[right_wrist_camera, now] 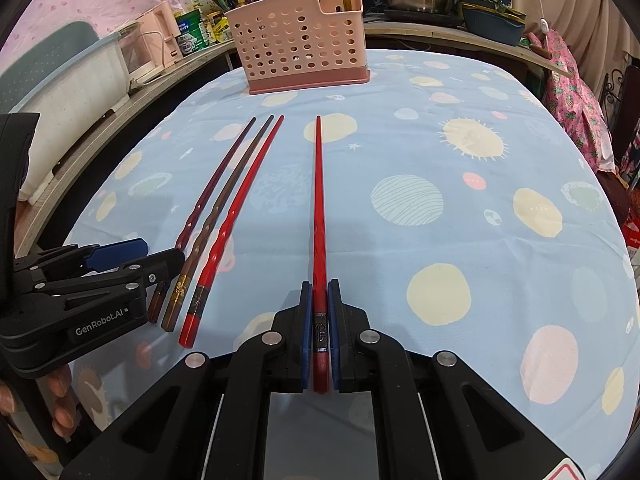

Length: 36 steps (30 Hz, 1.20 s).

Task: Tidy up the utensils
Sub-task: 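Close left gripper on a dark red chopstick, then lift both held chopsticks and carry them above the pink basket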

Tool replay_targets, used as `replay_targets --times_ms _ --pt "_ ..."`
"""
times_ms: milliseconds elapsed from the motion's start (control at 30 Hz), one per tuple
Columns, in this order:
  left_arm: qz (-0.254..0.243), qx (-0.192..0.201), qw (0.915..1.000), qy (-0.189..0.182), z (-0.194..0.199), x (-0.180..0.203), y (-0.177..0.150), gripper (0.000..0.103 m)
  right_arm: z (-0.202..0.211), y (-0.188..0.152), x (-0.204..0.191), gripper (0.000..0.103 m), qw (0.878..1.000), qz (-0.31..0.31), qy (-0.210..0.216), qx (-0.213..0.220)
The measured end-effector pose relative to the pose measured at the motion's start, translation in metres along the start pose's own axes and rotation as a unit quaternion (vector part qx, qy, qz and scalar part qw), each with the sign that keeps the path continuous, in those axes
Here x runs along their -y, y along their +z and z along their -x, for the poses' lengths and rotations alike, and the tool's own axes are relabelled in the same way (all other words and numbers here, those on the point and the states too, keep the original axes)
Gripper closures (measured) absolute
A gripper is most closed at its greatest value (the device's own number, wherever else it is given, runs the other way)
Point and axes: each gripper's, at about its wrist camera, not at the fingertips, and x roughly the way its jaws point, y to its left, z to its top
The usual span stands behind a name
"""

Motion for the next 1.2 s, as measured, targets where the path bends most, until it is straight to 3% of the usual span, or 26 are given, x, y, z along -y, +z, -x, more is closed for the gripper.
replay_targets --times_ms 233,800,1200 --pt "0.016 0.000 0.9999 -0.004 0.001 -0.009 0.000 0.096 0.000 0.000 0.000 0.096 1.000 0.000 0.000 -0.001" --pt "0.018 0.002 0.9997 -0.016 0.008 -0.013 0.001 0.096 0.004 0.002 -0.002 0.096 1.000 0.000 0.005 0.002" --pt "0.042 0.066 0.9964 -0.033 0.055 -0.025 0.037 0.096 0.045 0.049 0.000 0.096 0.997 -0.004 0.012 0.072"
